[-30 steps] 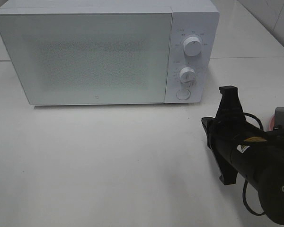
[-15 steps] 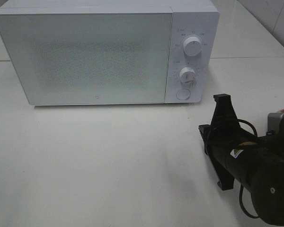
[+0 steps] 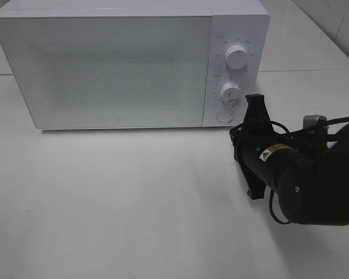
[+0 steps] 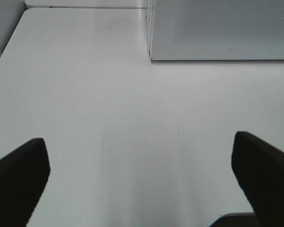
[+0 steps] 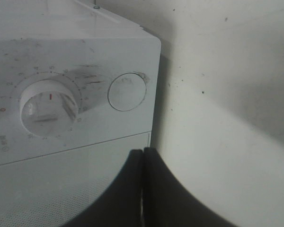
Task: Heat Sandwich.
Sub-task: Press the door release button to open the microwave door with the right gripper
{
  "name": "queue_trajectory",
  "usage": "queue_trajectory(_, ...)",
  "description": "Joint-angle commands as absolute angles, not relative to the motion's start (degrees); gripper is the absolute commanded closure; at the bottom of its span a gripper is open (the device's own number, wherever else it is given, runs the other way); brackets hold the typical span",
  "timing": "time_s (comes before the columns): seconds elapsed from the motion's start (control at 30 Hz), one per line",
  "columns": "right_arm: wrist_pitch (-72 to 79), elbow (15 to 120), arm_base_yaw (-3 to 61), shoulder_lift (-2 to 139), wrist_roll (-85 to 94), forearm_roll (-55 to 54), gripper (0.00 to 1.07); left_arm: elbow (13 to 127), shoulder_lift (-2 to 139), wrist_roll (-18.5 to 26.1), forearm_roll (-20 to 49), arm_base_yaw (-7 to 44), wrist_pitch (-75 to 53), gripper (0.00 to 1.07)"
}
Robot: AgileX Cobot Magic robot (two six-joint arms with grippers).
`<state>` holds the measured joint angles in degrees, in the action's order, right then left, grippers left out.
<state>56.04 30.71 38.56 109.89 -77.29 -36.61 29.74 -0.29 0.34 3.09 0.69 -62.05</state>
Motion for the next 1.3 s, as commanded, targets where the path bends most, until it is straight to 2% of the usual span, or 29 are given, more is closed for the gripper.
queue_trajectory(0.03,55.35,32.95,37.93,111.04,-77.75,-35.41,1.07,29.56,-1.2,0.4,3.27,0.63,-61.31,0.07)
queue_trajectory(0.6,50.82,43.2,33.23,118.03,-77.64,-33.92,1.07,29.56,-1.2,0.4,3.27,0.63,-61.31,0.07)
queue_trajectory(1.3,51.85,48.3,31.28,121.47,-77.41,-34.32,1.07,29.56,-1.2,0.4,3.21,0.63,-61.31,0.07)
